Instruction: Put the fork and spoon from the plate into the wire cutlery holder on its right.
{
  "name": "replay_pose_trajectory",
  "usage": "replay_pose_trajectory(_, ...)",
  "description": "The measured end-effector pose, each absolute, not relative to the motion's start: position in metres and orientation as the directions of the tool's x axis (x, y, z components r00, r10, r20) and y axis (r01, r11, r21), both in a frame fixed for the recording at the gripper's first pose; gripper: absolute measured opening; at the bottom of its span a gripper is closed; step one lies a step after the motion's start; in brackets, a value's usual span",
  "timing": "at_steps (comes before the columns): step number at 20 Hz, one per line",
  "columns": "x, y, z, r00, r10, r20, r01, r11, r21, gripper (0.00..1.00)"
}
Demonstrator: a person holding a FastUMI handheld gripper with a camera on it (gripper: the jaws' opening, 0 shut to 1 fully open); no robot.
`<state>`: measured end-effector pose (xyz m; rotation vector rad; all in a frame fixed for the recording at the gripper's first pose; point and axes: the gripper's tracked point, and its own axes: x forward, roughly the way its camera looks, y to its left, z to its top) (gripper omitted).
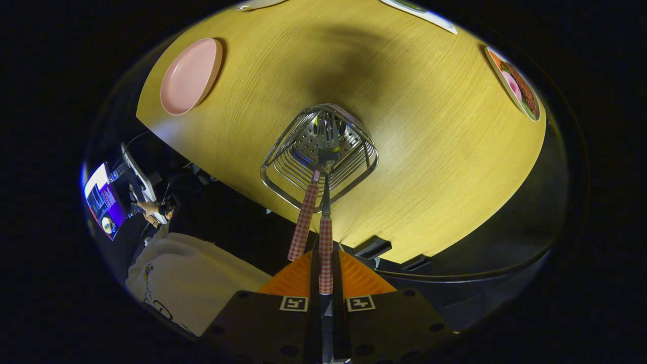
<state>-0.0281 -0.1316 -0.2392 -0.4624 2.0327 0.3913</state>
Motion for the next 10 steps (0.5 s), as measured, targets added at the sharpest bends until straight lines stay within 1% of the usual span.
replay_pose_trajectory(4,-0.021,-0.123,-0.239,-0.423,-0.135,-0.896,-0.471,0.877,0.09,0.16)
replay_pose_trajectory(5,-0.017,-0.121,-0.24,-0.41,-0.13,-0.903,-0.473,0.876,0.089,0.27)
replay_pose_trajectory(6,-0.013,-0.121,-0.238,-0.391,-0.117,-0.913,-0.472,0.877,0.09,0.32)
replay_pose_trajectory(7,-0.011,-0.119,-0.237,-0.374,-0.097,-0.923,-0.466,0.88,0.096,0.45)
replay_pose_trajectory(9,-0.004,-0.109,-0.224,-0.327,-0.041,-0.944,-0.438,0.892,0.113,0.64)
replay_pose_trajectory(10,-0.001,-0.104,-0.22,-0.304,-0.004,-0.953,-0.418,0.899,0.129,0.71)
